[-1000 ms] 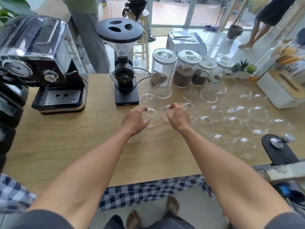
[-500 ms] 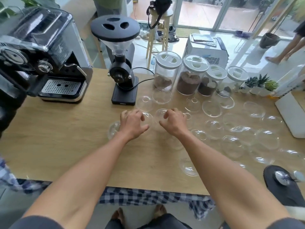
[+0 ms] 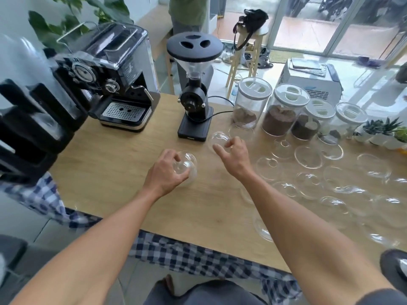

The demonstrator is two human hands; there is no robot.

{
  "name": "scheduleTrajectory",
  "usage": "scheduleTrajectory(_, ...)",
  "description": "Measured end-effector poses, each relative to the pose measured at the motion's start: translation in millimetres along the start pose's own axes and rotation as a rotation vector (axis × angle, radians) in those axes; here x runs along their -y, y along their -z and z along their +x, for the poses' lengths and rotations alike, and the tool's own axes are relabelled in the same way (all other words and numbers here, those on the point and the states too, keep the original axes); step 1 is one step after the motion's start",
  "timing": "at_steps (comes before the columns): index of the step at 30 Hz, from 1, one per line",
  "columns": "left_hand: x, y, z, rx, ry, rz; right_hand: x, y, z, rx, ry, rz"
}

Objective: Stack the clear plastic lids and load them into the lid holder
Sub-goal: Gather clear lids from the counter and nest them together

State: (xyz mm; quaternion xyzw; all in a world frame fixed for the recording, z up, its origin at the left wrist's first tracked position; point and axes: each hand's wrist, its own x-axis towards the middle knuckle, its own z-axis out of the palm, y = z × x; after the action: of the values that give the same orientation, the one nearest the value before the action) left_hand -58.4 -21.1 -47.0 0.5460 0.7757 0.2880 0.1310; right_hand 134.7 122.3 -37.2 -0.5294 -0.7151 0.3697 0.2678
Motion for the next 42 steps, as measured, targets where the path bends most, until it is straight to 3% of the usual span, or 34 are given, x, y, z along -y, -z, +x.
scheduleTrajectory(16, 30, -17, -3, 0.106, 0.11, -0.269, 18, -53, -33, 0.081, 0.033, -0.036)
scheduleTrajectory(21, 47, -5, -7, 0.016, 0.274, -0.438, 33, -78, -39, 0.18, 0.077, -0.09)
scheduleTrajectory(26, 59, 7, -1, -0.025, 0.324, -0.435, 35, -103, -49, 0.254, 0.062, -0.145)
scheduleTrajectory(32, 59, 2, 8, 0.032, 0.306, -0.42, 30, -106, -63, 0.161, 0.071, -0.2)
scheduleTrajectory(35, 54, -2, 12, 0.088, 0.341, -0.404, 30, -103, -67, 0.052, -0.033, -0.063)
scheduleTrajectory(38, 51, -4, 13, 0.137, 0.409, -0.429, 30, -98, -66, -0.024, -0.267, 0.069)
scheduleTrajectory(42, 53, -11, 15, 0.175, 0.503, -0.489, 31, -101, -69, -0.028, -0.456, 0.152)
